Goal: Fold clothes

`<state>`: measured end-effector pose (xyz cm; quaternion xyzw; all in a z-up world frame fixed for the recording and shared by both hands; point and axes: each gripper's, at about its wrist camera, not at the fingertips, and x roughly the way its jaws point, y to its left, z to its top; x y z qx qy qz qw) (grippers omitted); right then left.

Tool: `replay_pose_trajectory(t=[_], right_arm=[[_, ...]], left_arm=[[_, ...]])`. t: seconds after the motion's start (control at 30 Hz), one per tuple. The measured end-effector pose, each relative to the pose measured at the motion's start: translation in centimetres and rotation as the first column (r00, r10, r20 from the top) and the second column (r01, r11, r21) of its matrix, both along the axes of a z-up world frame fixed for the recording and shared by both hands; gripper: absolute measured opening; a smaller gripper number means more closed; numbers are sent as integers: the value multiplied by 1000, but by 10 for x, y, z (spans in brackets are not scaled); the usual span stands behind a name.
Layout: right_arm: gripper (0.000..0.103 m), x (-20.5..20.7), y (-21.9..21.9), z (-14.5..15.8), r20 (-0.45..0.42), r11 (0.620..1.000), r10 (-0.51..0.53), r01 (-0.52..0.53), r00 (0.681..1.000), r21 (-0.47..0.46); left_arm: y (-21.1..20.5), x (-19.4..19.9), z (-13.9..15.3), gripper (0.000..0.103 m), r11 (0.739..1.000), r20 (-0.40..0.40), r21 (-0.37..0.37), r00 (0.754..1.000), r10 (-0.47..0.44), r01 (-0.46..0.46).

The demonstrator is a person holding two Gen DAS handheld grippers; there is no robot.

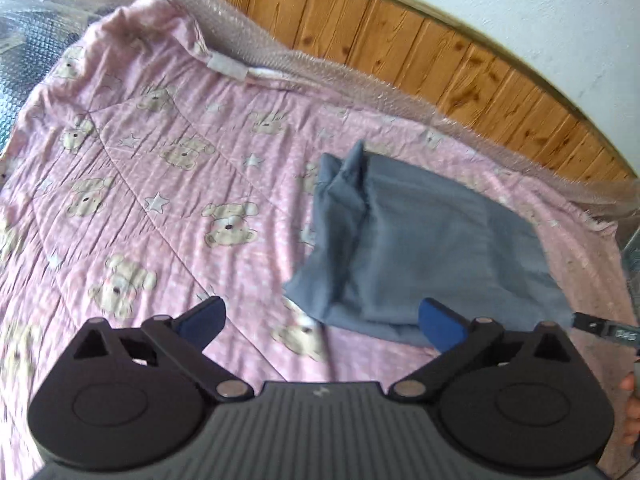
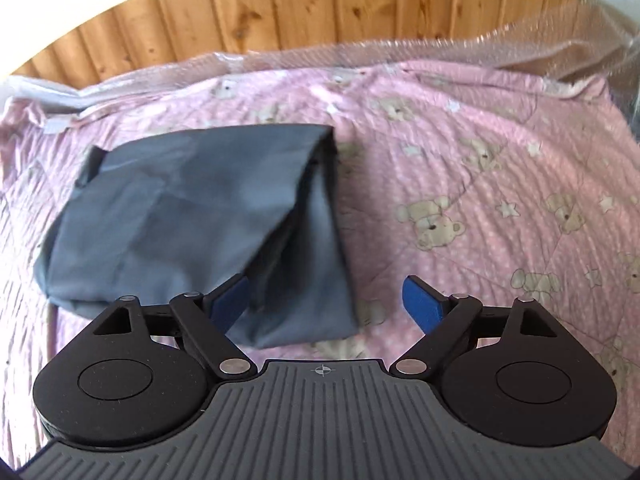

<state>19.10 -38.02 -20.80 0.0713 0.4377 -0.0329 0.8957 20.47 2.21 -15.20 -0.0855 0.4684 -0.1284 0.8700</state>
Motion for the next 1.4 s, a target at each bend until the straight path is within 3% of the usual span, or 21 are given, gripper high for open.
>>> replay_pose_trajectory(t=[0.07,0.37,0.63,0.9,1.13,1.4], right_arm=[[87,-10,6,13,22,999,19,-20,1000,49],[90,-85,55,69,99,999,36,-36,994,0],[90,-148,91,96,132,1000,11,-9,991,-18],[90,-179,107,110,156,999,2,3,988,-32],[90,-194,116,107,144,1000,-5,9,990,-24],[90,-199,125,98,121,1000,12,-9,993,-24]], left_arm=[[-15,-13,13,103,999,-25,10,999,-34,34],[-50,-73,30,103,988,-5,-60,990,-140,139],[-49,-122,65,103,979,47,-15,978,-205,206],[-47,-145,84,103,975,73,22,973,-220,219],[-47,-158,90,103,973,87,117,974,-208,197],[-39,-166,87,103,975,83,119,976,-199,188]])
